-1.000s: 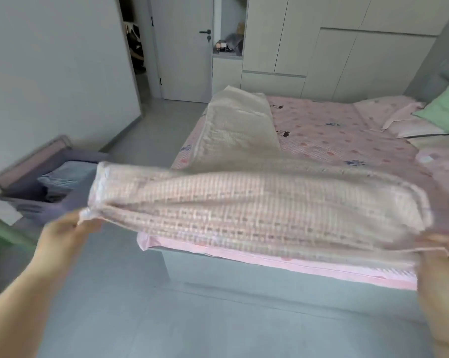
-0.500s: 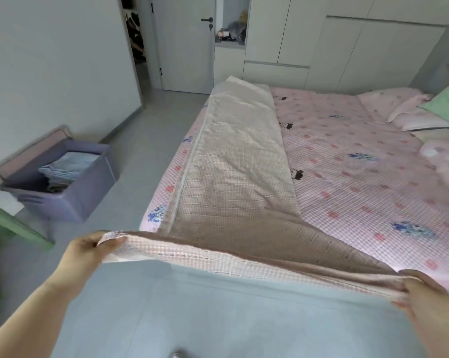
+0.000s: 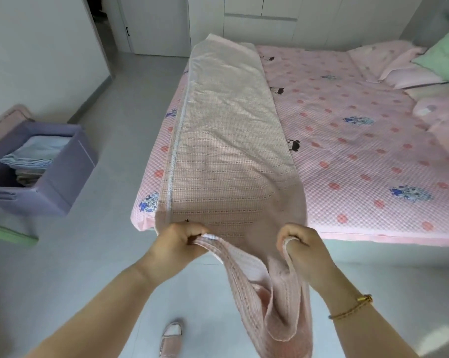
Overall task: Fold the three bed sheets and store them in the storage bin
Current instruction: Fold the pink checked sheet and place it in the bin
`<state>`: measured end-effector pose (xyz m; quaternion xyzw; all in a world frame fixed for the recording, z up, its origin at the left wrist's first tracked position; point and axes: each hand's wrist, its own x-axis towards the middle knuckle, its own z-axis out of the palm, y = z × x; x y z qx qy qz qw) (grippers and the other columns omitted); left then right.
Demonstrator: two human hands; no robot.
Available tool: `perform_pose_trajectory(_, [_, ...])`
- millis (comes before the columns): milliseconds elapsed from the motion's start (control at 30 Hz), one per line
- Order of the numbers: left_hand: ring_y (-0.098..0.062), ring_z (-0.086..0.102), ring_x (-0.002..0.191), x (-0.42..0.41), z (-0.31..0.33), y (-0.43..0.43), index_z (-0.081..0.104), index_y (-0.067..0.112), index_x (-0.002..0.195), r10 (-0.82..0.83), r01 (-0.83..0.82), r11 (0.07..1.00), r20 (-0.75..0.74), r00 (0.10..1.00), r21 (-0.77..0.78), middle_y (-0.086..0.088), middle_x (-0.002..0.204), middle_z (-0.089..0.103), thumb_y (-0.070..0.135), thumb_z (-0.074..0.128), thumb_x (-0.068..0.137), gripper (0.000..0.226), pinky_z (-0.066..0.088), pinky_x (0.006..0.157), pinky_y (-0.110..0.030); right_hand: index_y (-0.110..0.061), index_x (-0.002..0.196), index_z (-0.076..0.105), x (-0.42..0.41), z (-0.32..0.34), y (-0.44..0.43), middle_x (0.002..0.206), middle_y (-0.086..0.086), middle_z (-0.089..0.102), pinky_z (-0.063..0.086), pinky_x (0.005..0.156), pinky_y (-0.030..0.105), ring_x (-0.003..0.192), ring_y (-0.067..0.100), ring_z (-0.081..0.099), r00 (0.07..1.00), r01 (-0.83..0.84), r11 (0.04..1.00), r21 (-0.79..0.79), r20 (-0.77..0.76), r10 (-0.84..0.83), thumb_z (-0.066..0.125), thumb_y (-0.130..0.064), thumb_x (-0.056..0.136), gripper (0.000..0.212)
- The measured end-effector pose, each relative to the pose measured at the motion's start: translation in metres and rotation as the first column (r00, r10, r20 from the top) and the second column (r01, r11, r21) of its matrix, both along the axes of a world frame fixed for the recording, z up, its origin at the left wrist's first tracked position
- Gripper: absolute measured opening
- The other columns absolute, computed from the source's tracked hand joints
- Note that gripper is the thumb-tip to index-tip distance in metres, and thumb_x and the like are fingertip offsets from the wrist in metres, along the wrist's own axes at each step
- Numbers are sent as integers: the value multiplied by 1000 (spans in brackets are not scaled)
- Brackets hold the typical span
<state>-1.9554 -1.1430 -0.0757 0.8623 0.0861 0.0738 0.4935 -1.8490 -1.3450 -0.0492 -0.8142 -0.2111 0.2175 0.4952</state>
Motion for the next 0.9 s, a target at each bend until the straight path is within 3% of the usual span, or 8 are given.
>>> perform_pose_trajectory(200, [-6, 38, 53, 24, -14, 22, 57, -5, 62, -122, 125, 991, -51, 991, 58, -8, 53, 46, 38, 54, 63, 43, 29, 52, -23, -34, 73, 53, -22, 0, 51, 78, -14, 53, 36, 52, 3, 52, -15, 49, 981, -168, 983, -68, -108, 160, 39, 9, 82, 46])
perform_pose_trajectory(300, [-4, 46, 55, 34, -12, 23, 55, 12, 64, -176, 177, 979, -19, 984, 99, 10, 44, 46, 48, 51, 62, 37, 28, 48, -13, -42, 77, 59, -29, 0, 67, 67, -14, 55, 36, 50, 6, 50, -5, 48, 986, -122, 992, -42, -118, 116, 49, 1, 83, 45])
perform_pose_trajectory(400, [2, 51, 61, 42, -9, 23, 54, 31, 82, -241, 242, 966, -28, 970, 94, 25, 54, 53, 34, 66, 70, 17, 33, 51, -11, -34, 86, 70, -28, -4, 73, 49, -17, 54, 33, 48, 8, 47, -2, 46, 996, 8, 999, -41, -92, -11, 52, -5, 84, 34])
perform_pose_trajectory(467, [3, 52, 62, 46, -10, 26, 56, 22, 67, -242, 243, 967, -16, 970, 78, 29, 60, 55, 31, 69, 68, 15, 35, 54, -10, -33, 70, 67, -27, -9, 75, 44, -16, 50, 32, 48, 9, 45, -1, 44, 992, 66, 995, -69, -99, -72, 53, -4, 84, 35])
perform_pose_trajectory(600, [2, 55, 70, 50, -12, 32, 46, 31, 66, -185, 185, 983, 15, 983, 10, 14, 64, 59, 12, 78, 68, 37, 41, 57, -10, 10, 75, 61, -25, -17, 82, 63, 9, 45, 28, 50, 15, 54, 5, 37, 985, 128, 987, -94, -100, -137, 54, -5, 84, 19])
perform_pose_trajectory(733, [-3, 58, 76, 49, -18, 55, 51, 30, 71, -122, 119, 989, -33, 992, -83, 9, 73, 63, 34, 77, 55, 31, 43, 62, -14, 1, 63, 61, -26, -25, 83, 58, 2, 46, 30, 48, 12, 52, 6, 38, 949, 243, 970, -19, -202, -242, 53, -3, 87, 26])
perform_pose_trajectory(867, [7, 51, 52, 42, -19, 68, 61, 33, 54, -109, 83, 972, -107, 988, -220, 18, 49, 58, 11, 74, 73, 32, 35, 52, -6, 14, 77, 58, -24, -28, 83, 67, 8, 47, 31, 50, 17, 60, 11, 40, 928, 305, 952, -13, -219, -301, 51, -2, 86, 20])
perform_pose_trajectory(900, [6, 50, 52, 41, -19, 70, 65, 36, 51, -130, 100, 960, -101, 986, -262, 17, 50, 58, 16, 74, 72, 30, 35, 52, -5, 11, 76, 61, -23, -26, 85, 67, 8, 49, 33, 51, 16, 60, 10, 42, 925, 317, 948, -7, -218, -311, 51, -1, 85, 19])
